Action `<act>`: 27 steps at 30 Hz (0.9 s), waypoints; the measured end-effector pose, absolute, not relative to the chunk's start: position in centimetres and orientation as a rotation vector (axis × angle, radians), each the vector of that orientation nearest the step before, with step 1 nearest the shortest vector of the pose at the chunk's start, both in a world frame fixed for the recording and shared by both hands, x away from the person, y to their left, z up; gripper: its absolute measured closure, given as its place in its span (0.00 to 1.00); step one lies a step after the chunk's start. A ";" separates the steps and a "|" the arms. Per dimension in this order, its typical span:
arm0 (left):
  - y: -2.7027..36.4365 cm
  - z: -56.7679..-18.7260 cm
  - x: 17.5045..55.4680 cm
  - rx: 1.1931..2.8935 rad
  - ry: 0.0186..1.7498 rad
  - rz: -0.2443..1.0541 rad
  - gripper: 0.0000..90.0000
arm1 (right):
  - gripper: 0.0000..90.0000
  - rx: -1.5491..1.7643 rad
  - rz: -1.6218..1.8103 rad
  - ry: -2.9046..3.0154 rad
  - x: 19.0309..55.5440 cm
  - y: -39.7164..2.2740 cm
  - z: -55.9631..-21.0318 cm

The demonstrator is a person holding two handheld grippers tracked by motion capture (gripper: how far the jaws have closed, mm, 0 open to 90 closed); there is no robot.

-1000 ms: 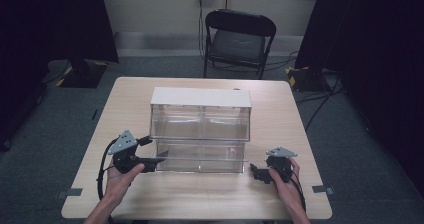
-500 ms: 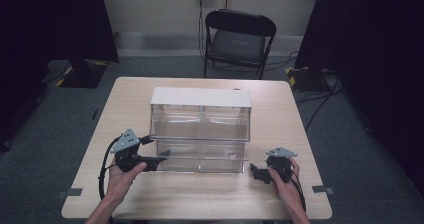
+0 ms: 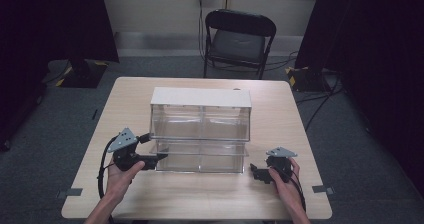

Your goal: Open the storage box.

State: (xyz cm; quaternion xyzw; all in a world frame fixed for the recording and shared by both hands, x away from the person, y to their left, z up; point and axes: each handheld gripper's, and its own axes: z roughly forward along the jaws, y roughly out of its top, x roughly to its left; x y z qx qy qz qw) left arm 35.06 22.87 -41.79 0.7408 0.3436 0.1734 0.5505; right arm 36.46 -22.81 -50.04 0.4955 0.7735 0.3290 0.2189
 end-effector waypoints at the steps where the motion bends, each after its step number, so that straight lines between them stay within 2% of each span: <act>1: 22.8 -41.7 35.1 1.755 0.805 0.412 0.17 | 0.09 1.371 0.911 2.141 36.5 -22.8 -50.0; 27: 22.5 -40.9 35.4 1.724 0.794 0.401 0.16 | 0.09 1.371 0.911 2.141 36.5 -22.8 -50.0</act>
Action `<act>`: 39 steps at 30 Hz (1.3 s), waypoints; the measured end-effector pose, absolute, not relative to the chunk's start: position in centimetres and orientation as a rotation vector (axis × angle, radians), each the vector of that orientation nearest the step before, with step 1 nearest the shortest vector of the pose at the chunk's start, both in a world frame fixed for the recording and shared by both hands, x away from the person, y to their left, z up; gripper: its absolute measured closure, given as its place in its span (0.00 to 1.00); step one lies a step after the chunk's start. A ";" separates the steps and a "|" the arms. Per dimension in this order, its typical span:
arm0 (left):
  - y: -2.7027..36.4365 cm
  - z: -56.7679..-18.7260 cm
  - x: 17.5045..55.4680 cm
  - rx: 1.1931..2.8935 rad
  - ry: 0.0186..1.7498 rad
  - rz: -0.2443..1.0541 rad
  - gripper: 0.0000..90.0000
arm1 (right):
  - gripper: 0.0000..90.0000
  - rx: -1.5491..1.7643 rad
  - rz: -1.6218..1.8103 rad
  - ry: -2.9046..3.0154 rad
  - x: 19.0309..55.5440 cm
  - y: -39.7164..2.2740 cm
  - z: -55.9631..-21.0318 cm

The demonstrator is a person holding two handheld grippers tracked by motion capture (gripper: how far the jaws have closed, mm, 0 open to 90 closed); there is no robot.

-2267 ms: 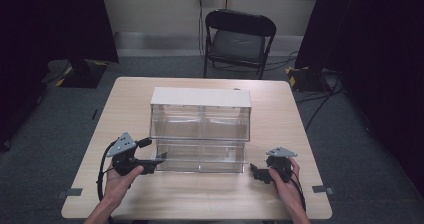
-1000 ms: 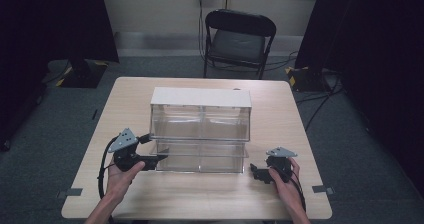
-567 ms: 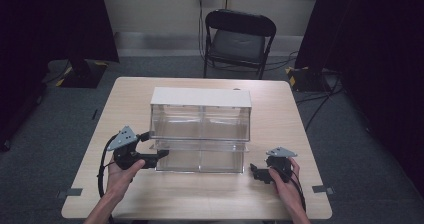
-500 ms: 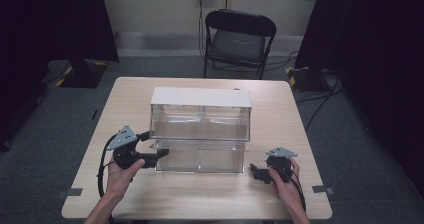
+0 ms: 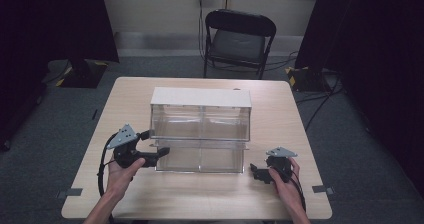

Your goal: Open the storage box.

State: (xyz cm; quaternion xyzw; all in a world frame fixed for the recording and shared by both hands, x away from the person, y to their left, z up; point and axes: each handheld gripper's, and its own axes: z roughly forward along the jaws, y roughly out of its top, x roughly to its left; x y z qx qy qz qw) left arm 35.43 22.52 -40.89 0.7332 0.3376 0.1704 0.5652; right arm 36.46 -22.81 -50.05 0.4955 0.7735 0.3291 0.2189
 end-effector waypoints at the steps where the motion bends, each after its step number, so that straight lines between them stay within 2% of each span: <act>1: 22.5 -40.9 35.4 1.721 0.794 0.399 0.16 | 0.09 1.371 0.911 2.140 36.5 -22.8 -50.0; 12: 22.2 -40.6 35.7 1.729 0.796 0.389 0.12 | 0.09 1.371 0.911 2.141 36.5 -22.8 -50.0; 27: 21.9 -39.9 36.2 1.756 0.787 0.366 0.01 | 0.09 1.371 0.911 2.141 36.5 -22.8 -50.0; 39: 21.9 -40.0 36.3 1.747 0.796 0.350 0.01 | 0.09 1.371 0.911 2.140 36.5 -22.8 -50.0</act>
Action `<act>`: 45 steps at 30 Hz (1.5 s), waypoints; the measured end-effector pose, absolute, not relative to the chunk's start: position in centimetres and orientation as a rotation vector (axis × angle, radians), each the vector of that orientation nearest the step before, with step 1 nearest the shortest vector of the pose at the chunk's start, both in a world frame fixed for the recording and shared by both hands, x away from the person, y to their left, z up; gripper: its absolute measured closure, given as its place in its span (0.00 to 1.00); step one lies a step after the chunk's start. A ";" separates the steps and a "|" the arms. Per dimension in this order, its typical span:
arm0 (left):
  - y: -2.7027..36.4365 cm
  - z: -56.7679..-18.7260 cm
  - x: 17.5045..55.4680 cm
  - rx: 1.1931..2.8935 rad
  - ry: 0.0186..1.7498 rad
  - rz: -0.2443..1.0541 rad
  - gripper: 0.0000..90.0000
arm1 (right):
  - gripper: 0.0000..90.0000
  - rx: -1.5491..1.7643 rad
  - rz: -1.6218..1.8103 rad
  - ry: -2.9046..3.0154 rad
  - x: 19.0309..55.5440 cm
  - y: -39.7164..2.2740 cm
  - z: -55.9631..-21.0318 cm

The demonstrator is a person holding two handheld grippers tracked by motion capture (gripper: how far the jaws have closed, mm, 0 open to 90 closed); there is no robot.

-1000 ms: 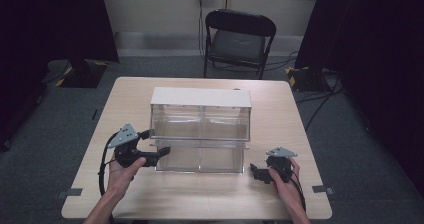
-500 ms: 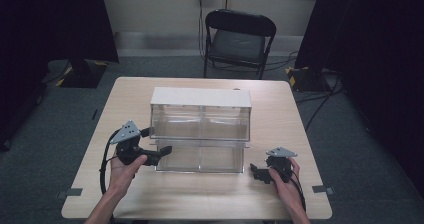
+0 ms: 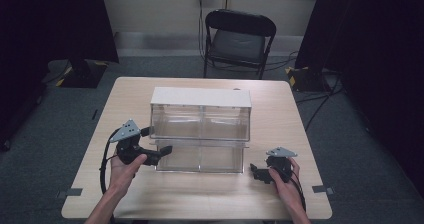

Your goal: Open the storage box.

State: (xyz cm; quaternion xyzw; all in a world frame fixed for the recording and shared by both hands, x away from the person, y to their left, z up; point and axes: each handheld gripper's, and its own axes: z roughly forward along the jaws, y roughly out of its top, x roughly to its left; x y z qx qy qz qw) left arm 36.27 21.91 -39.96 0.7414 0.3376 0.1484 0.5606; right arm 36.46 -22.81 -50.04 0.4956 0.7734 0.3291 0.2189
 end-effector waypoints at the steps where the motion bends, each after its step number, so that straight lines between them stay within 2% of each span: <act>1: 21.9 -40.0 36.3 1.747 0.796 0.349 0.01 | 0.09 1.371 0.911 2.141 36.5 -22.8 -50.0; 45: 21.9 -39.9 36.2 1.746 0.793 0.355 0.01 | 0.09 1.371 0.911 2.141 36.5 -22.8 -50.0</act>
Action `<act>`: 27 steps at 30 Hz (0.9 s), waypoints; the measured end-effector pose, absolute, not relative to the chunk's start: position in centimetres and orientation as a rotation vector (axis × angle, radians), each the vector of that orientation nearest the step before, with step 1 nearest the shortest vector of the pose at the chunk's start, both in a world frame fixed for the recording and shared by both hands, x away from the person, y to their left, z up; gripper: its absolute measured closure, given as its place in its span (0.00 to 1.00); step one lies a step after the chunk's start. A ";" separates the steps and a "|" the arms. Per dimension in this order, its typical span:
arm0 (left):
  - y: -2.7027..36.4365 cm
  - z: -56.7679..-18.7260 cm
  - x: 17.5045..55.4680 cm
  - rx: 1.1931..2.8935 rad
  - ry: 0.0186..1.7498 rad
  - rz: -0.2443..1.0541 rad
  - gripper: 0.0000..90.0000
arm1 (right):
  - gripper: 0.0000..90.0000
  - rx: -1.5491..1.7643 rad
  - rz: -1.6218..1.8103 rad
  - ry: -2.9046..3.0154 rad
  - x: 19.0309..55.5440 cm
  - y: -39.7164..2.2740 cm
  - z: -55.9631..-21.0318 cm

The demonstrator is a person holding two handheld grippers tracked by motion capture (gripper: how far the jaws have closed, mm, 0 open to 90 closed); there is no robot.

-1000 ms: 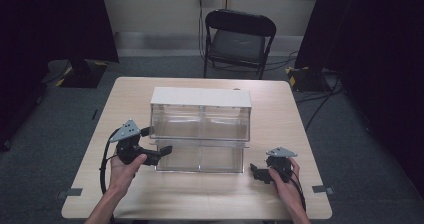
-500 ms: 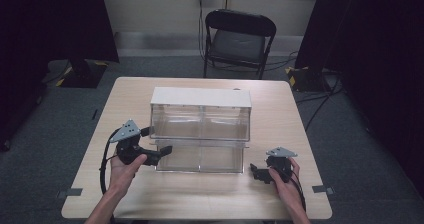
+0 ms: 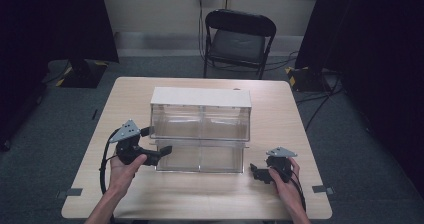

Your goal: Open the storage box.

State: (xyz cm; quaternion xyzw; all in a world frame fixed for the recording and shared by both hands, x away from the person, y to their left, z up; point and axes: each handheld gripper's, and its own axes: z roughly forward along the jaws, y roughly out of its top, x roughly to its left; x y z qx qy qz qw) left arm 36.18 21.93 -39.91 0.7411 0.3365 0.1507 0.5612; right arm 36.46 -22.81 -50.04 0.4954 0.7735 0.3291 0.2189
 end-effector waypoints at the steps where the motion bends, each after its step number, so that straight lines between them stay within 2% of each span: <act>1: 21.9 -39.9 36.2 1.746 0.792 0.355 0.01 | 0.09 1.371 0.911 2.141 36.5 -22.8 -50.0; 27: 21.9 -39.7 36.1 1.753 0.787 0.366 0.01 | 0.09 1.372 0.911 2.141 36.5 -22.8 -50.0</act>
